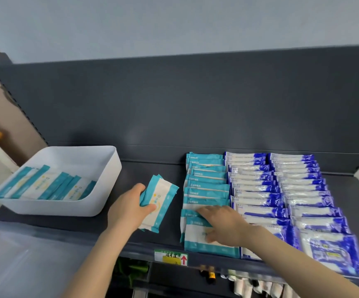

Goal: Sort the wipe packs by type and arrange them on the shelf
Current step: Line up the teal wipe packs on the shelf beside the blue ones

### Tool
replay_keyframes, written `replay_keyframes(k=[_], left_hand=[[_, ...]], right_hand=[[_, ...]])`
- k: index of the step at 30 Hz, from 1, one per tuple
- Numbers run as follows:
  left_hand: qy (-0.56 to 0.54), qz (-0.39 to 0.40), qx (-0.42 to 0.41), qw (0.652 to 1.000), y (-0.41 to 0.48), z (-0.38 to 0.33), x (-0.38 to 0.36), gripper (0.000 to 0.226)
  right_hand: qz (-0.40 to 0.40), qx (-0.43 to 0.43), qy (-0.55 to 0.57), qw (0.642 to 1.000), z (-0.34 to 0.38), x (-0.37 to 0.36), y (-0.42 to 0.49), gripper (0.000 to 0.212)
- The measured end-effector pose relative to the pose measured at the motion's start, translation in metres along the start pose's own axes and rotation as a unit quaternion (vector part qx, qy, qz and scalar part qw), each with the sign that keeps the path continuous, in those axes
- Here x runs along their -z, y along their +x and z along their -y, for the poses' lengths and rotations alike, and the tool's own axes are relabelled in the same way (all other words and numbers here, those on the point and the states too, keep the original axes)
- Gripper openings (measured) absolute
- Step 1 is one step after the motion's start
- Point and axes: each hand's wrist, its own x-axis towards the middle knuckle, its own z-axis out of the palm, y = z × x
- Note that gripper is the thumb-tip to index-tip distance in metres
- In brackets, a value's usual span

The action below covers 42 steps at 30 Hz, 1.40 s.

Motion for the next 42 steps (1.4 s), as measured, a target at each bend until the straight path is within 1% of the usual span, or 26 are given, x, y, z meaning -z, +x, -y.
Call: replay_keyframes(k=[2, 5, 9, 11, 13, 16, 18, 22, 27, 29, 31, 33, 35, 38, 40, 42], left_hand=[[0.003, 0.004, 0.0, 1.0, -0.003, -0.001, -0.002, 0.035], [0.002, 0.011, -0.002, 1.0, -0.002, 0.001, -0.003, 0.035], [0.006, 0.017, -0.006, 1.0, 0.01, 0.004, 0.0, 0.033], [0.01, 0.025, -0.009, 1.0, 0.02, 0.007, 0.003, 0.033], [0.014, 0.033, -0.017, 0.999, 0.03, 0.007, 0.006, 0.032], [0.025, 0.035, -0.042, 0.998, 0.05, 0.006, 0.013, 0.03], [0.038, 0.032, -0.06, 0.997, 0.065, 0.004, 0.017, 0.032], [0.083, 0.023, -0.117, 0.989, 0.098, -0.002, 0.019, 0.034], [0.098, 0.022, -0.171, 0.98, 0.156, 0.001, 0.021, 0.035], [0.087, 0.021, -0.196, 0.977, 0.181, -0.001, 0.018, 0.035], [0.08, 0.036, -0.227, 0.97, 0.2, -0.007, 0.007, 0.037], [0.095, 0.05, -0.262, 0.959, 0.212, -0.012, -0.01, 0.04], [0.106, 0.025, -0.29, 0.951, 0.22, -0.013, -0.027, 0.044], [0.053, -0.06, -0.29, 0.954, 0.22, -0.004, -0.045, 0.054], [-0.013, -0.117, -0.247, 0.962, 0.212, 0.003, -0.054, 0.06], [-0.115, -0.144, -0.145, 0.972, 0.203, 0.009, -0.06, 0.065]], right_hand=[[-0.013, 0.01, -0.008, 1.0, -0.002, -0.002, -0.002, 0.075], [-0.023, 0.002, 0.016, 1.0, -0.004, -0.005, -0.005, 0.083], [-0.028, 0.0, 0.0, 1.0, -0.005, -0.003, -0.005, 0.081], [-0.029, -0.006, -0.003, 1.0, -0.004, 0.001, -0.003, 0.076], [-0.05, -0.015, 0.02, 0.998, -0.003, 0.008, 0.002, 0.069], [-0.116, -0.039, 0.07, 0.99, -0.002, 0.023, 0.018, 0.063], [-0.157, -0.051, 0.097, 0.981, 0.004, 0.035, 0.037, 0.062], [-0.201, -0.072, 0.128, 0.968, 0.018, 0.056, 0.089, 0.063], [-0.216, -0.147, 0.155, 0.953, 0.019, 0.06, 0.131, 0.058], [-0.21, -0.177, 0.147, 0.95, 0.013, 0.055, 0.138, 0.057], [-0.197, -0.21, 0.141, 0.947, 0.008, 0.048, 0.143, 0.056], [-0.182, -0.235, 0.134, 0.945, 0.005, 0.042, 0.145, 0.054], [-0.172, -0.247, 0.125, 0.945, 0.003, 0.038, 0.146, 0.052], [-0.18, -0.253, 0.112, 0.944, 0.003, 0.035, 0.152, 0.051], [-0.185, -0.243, 0.094, 0.948, 0.004, 0.036, 0.158, 0.052], [-0.182, -0.224, 0.064, 0.955, 0.005, 0.037, 0.166, 0.052]])
